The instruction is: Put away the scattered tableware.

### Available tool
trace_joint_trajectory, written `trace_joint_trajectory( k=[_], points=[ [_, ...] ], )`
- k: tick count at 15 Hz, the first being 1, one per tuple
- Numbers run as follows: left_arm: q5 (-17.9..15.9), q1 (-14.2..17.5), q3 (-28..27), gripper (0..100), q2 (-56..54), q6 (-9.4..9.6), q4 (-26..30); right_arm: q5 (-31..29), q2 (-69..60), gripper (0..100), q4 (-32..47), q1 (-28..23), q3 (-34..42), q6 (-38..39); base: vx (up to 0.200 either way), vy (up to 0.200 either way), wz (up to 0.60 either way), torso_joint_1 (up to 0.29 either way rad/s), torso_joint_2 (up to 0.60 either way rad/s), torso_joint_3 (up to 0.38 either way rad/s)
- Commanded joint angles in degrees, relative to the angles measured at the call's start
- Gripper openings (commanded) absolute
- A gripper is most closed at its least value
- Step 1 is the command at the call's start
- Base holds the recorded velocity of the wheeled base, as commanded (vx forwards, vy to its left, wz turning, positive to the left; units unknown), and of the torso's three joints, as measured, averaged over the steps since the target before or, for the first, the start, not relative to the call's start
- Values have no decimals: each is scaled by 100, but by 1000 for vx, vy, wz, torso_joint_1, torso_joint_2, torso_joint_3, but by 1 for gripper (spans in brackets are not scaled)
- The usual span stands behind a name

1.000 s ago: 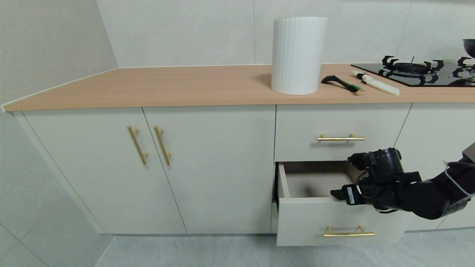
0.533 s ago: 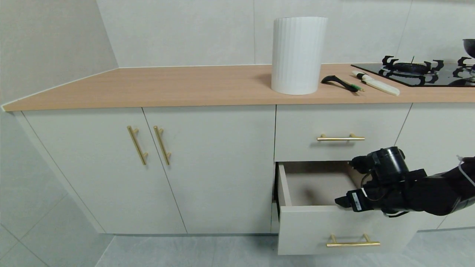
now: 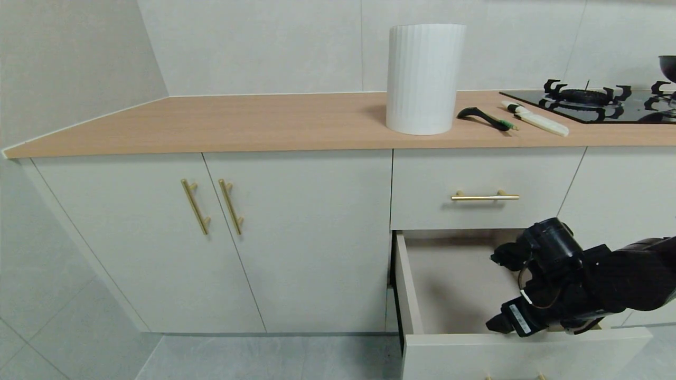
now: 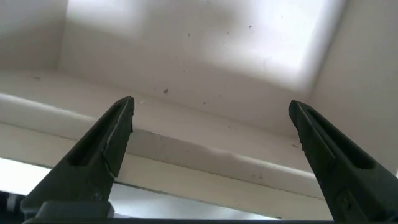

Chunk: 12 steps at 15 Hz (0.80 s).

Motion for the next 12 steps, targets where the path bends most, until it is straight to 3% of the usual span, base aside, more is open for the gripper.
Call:
trace_joint_trajectory(
  k=[1, 12],
  points=[
    [1, 1, 1, 100, 2, 1, 0, -19, -291, 100, 244, 220, 5, -38, 0, 0, 0, 0, 0, 0],
    [1, 1, 1, 100, 2, 1, 0, -150, -669, 100, 1975, 950, -4, -276, 0, 0, 0, 0, 0, 0]
  ],
)
